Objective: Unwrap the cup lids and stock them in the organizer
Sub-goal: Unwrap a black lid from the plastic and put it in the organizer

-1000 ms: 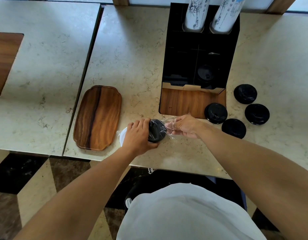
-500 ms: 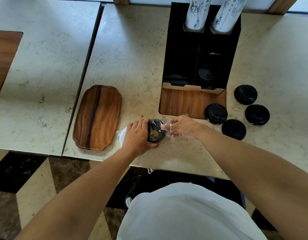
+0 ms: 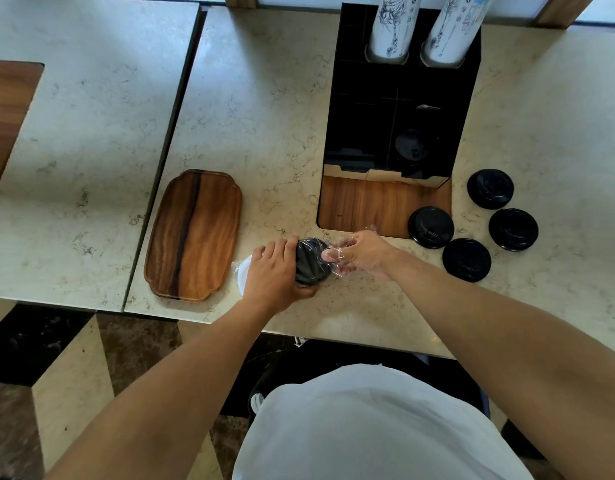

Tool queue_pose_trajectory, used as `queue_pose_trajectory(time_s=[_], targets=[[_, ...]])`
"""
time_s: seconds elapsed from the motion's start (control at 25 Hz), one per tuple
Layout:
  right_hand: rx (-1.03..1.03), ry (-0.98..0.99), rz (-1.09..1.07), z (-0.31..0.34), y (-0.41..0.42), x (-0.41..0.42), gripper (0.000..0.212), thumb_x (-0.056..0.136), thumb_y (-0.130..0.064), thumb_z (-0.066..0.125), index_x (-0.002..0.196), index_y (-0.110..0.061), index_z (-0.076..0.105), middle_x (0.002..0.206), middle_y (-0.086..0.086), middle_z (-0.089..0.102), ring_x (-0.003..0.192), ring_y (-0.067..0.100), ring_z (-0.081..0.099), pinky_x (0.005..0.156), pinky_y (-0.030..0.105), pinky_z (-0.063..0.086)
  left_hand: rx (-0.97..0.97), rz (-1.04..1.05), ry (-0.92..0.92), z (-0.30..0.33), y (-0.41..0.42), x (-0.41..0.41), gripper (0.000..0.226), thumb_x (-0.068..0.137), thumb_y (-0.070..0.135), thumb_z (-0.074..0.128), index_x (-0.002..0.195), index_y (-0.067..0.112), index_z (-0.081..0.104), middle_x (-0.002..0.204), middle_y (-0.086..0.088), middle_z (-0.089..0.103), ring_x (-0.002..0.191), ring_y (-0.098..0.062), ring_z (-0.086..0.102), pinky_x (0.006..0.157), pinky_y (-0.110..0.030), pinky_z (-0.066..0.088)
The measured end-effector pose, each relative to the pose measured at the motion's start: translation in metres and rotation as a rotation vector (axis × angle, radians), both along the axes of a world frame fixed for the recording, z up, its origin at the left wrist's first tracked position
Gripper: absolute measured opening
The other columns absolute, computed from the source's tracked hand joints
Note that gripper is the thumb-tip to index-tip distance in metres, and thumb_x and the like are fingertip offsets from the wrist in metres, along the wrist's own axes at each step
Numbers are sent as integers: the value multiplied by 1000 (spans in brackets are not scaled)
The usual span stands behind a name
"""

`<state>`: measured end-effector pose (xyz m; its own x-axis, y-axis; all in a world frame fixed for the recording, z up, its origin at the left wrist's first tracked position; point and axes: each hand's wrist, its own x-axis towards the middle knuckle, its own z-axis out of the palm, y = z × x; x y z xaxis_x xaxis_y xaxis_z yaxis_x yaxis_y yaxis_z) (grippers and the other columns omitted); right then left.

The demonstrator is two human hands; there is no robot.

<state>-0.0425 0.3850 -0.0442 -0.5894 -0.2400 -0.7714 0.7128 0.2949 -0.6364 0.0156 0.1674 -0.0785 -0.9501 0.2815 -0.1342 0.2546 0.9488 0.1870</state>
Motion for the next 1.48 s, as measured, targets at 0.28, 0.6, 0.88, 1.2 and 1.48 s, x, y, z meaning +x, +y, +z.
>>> queue_pose_trajectory(time_s=[0.28,0.6,0.88,1.2,1.48], targets=[[-31,-38,-37,-3,29,-2,36,74,-15,86,105,-2,74,94,13,78,74,16,72,70,27,60,-93,-18,4,-8,1,1,105,72,85,55,144,9,42,130,-8,57,117,-30,54,102,-46,41],[-42,-90,-89,-6,80,-9,32,80,-20,84,106,-3,77,100,13,78,84,22,74,77,29,59,-157,-28,-14,-7,2,1,95,76,81,52,140,12,45,127,-8,58,114,-30,54,103,-48,41],[15,0,-167,-7,104,1,28,81,-27,83,99,-5,79,84,11,77,67,16,66,56,20,51,-157,-14,-45,-7,3,0,91,78,81,50,139,14,46,130,-8,58,117,-30,54,104,-48,41],[4,100,-420,0,123,3,27,81,-32,80,88,-6,77,68,4,69,62,16,60,54,26,47,-172,-35,-62,-1,-2,1,94,78,79,54,141,9,45,130,-12,57,116,-32,54,103,-48,41],[-159,105,-599,5,107,9,26,87,-26,76,102,-5,71,70,4,64,65,17,63,58,27,52,-168,18,-123,15,8,-5,124,75,98,19,157,6,26,149,-15,46,138,-37,40,121,-55,24]])
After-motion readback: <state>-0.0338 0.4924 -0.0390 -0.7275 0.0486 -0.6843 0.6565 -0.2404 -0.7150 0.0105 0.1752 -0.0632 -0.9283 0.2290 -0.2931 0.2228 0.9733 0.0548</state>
